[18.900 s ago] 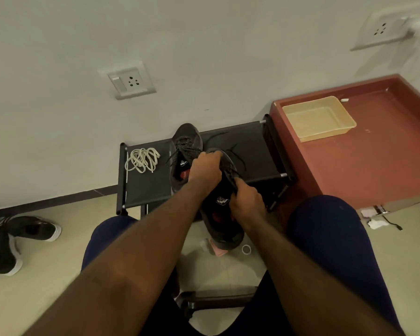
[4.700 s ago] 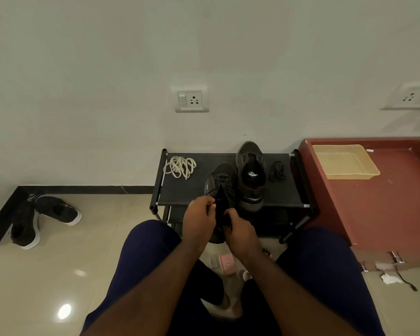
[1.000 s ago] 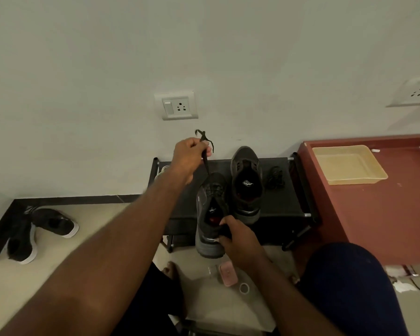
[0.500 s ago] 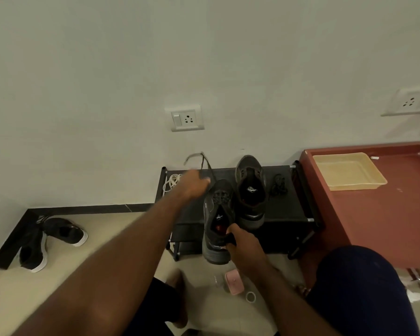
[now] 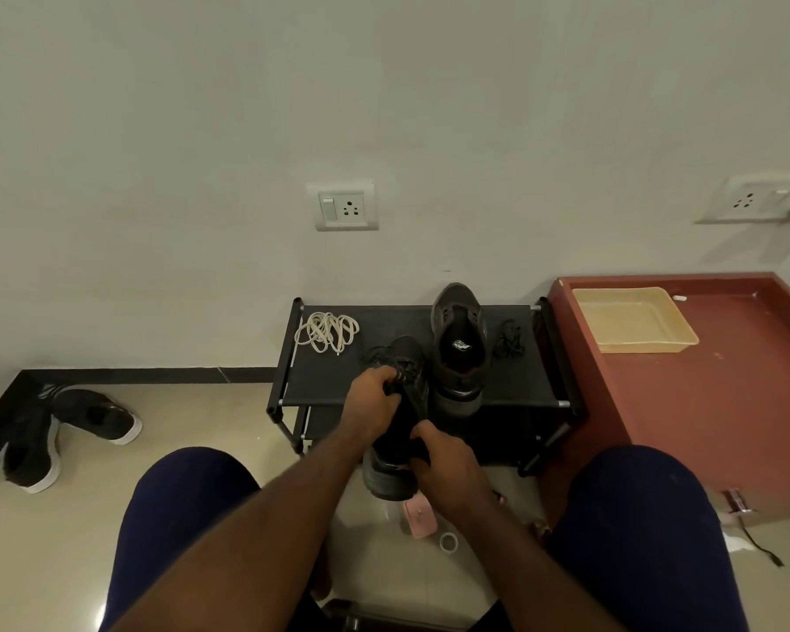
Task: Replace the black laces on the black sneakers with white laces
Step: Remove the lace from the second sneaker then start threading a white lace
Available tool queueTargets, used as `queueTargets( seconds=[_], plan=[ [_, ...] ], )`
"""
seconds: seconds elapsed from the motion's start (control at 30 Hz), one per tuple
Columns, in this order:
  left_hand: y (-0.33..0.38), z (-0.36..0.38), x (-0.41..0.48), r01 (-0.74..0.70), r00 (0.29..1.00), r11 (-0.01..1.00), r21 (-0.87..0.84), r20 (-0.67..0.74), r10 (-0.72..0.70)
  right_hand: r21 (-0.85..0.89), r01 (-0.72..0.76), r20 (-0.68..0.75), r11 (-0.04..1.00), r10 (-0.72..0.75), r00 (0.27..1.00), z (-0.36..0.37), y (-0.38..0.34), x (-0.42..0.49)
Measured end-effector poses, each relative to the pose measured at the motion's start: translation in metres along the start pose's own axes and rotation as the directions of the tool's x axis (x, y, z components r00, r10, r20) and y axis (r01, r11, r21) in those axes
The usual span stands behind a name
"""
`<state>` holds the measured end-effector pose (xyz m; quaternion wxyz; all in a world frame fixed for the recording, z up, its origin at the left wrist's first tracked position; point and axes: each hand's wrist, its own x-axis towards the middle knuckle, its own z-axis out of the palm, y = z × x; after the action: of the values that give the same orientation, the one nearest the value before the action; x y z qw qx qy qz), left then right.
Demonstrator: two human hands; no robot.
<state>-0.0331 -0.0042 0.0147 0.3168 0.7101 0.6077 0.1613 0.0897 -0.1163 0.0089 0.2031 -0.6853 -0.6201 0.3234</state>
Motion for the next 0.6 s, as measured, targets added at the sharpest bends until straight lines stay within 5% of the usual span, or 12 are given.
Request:
queueTargets(
  seconds=[0.27, 0.33, 0.47, 0.53, 0.6],
  plan=[
    [-0.005, -0.008, 0.004, -0.005, 0.998, 0.997, -0.076, -0.057, 0.0, -0.052, 0.013, 0.029, 0.999, -0.012, 1.0, 0.002, 0.001, 0.005],
    [-0.001, -0.01, 0.004, 0.056, 0.997, 0.971, -0.234, -0.047, -0.068, -0.045, 0.005, 0.029, 0.999, -0.004, 1.0, 0.003, 0.001, 0.006],
    [0.019, -0.037, 0.014, 0.189, 0.97, 0.668, -0.72, 0.031, -0.241, 0.002, 0.0, 0.009, 1.0, 0.0, 1.0, 0.001, 0.002, 0.008],
    [0.024, -0.062, 0.025, 0.153, 0.963, 0.573, -0.805, -0.01, -0.271, 0.016, -0.008, 0.013, 1.0, 0.008, 1.0, 0.001, 0.002, 0.008],
    [0.022, -0.088, 0.034, 0.112, 0.945, 0.58, -0.807, -0.095, -0.314, 0.026, -0.018, 0.012, 0.999, 0.018, 1.0, 0.001, 0.002, 0.009]
  ],
)
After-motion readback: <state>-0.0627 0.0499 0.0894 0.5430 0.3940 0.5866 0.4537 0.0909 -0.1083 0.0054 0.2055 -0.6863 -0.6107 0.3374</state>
